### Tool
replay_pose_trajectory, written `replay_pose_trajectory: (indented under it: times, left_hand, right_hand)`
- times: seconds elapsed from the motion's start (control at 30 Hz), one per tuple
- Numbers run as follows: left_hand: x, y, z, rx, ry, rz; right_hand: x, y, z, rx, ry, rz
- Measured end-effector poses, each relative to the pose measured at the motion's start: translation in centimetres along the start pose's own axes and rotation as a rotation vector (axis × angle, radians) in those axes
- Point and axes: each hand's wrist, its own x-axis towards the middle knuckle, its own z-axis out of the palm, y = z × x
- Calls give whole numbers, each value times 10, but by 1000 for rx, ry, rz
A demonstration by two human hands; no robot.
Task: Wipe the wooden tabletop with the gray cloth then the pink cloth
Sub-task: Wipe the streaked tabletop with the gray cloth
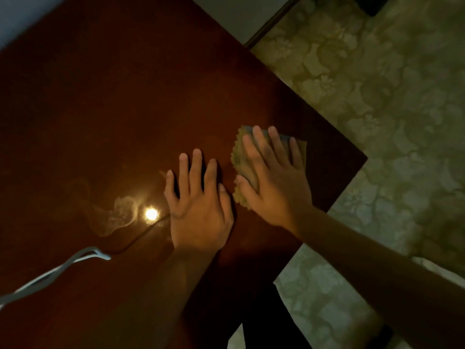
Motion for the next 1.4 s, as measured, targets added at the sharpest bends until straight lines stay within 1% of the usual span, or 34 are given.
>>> replay_pose_trajectory:
  times: [0.07,0.17,0.23,0.3,0.37,0.43,0.5,0.57,0.63,0.67,0.73,0.77,0.83,0.9,1.03,1.1,1.17,1.27,1.33,1.4]
  left_hand:
    - [0,0,1,3,16,7]
    - [-1,-1,0,-3,17,0]
    - [2,0,0,-11,11,0]
    - [1,0,1,-20,12,-1]
    - [0,-1,3,-30,14,-1]
    - [1,-2,4,-26,26,1]
    - [2,-2,4,-25,35,6]
    - [2,0,2,-44,22,20]
    - [2,0,1,-45,14,24]
    - [2,-1,1,-39,12,20]
    - [2,-1,0,-49,14,14]
    - [3,0,-1,-52,15,11]
    - [3,1,-2,-52,16,16]
    - [3,0,-1,-54,19,24]
    - [3,-1,-1,-54,15,18]
    - [3,0,-2,-60,25,19]
    - [4,0,-2,-64,26,22]
    - [3,-1,0,-48,18,28]
    - [2,-1,2,-35,35,23]
    - [2,0,2,-29,51,21]
  right_hand:
    - [24,14,-5,-29,-21,10]
    - [72,35,-17,-68,-28,124]
    - [82,41,-18,-59,-5,177]
    - [60,33,-13,-18,22,234]
    - [12,9,-7,-16,45,274]
    - [-43,-20,1,-21,33,249]
    - [-69,-34,5,-13,13,203]
    - [-60,-22,3,-22,-18,141]
    - [-28,6,-4,-15,-30,117]
    - [-9,23,-8,13,-36,157]
    - [23,50,-16,39,-32,304]
    - [32,54,-16,33,-26,366]
    - [34,42,-13,29,-14,427]
    - [11,15,-8,20,3,410]
    - [-63,-53,8,-24,-14,238]
    - [-86,-73,13,-30,-24,190]
    - [-89,-68,14,-10,-12,147]
    - [-66,-34,5,22,19,69]
    - [-44,-6,-1,24,45,102]
    - [-27,10,-6,36,32,174]
